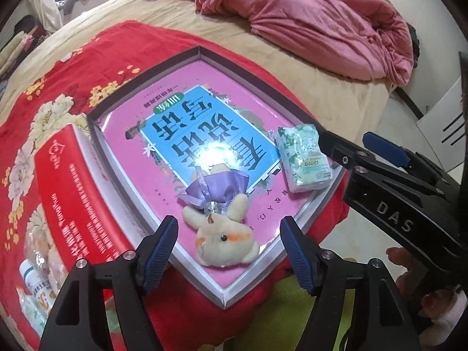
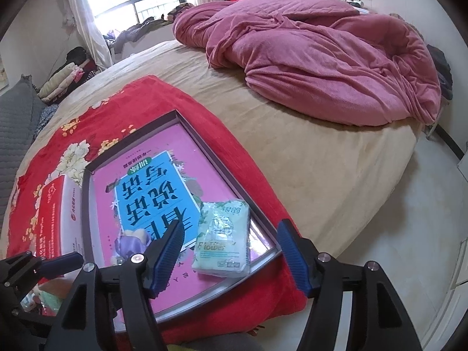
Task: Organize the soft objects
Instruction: 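Lower and release the bunny with the left tool while the right tool releases the towel pack in the tray, then move both open tools back over the remaining pile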
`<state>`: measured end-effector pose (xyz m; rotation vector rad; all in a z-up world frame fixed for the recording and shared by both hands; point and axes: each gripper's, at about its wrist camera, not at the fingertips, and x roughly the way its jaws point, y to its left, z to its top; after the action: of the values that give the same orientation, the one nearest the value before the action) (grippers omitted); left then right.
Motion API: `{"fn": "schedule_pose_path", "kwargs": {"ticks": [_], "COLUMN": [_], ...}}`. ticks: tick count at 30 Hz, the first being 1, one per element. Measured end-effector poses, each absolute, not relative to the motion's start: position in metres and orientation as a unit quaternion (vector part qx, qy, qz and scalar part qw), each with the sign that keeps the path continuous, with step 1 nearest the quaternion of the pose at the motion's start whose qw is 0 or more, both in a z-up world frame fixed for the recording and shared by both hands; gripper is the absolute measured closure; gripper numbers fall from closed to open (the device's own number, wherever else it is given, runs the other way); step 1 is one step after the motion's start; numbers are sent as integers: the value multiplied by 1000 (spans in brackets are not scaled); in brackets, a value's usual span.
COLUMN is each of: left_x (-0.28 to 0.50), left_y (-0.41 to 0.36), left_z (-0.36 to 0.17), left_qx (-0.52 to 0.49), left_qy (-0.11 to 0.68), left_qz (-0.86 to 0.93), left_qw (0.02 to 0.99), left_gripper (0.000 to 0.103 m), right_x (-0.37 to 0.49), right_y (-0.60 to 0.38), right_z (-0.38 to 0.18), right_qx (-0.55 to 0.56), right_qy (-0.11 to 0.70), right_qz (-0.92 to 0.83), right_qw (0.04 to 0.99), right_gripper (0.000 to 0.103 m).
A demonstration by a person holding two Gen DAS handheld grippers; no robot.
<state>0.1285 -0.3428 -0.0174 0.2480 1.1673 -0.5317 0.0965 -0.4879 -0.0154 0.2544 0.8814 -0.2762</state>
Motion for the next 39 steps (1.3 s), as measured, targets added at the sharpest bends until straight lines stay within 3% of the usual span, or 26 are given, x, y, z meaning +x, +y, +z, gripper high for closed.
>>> {"fn": "schedule_pose_path", "kwargs": {"ticks": [39], "left_x": [86], "left_y": [-198], "left_z": [59], "left_qx": [22], "left_qy": [477], "left_qz": [-179], "left_qw": [860], "left_gripper": [28], "right_x": [76], "right_y": [-392], "right_z": [62], "right_qx": [69], "right_qy": [374], "right_qz": [-77], "right_qw": [922], "right_gripper": [31]}}
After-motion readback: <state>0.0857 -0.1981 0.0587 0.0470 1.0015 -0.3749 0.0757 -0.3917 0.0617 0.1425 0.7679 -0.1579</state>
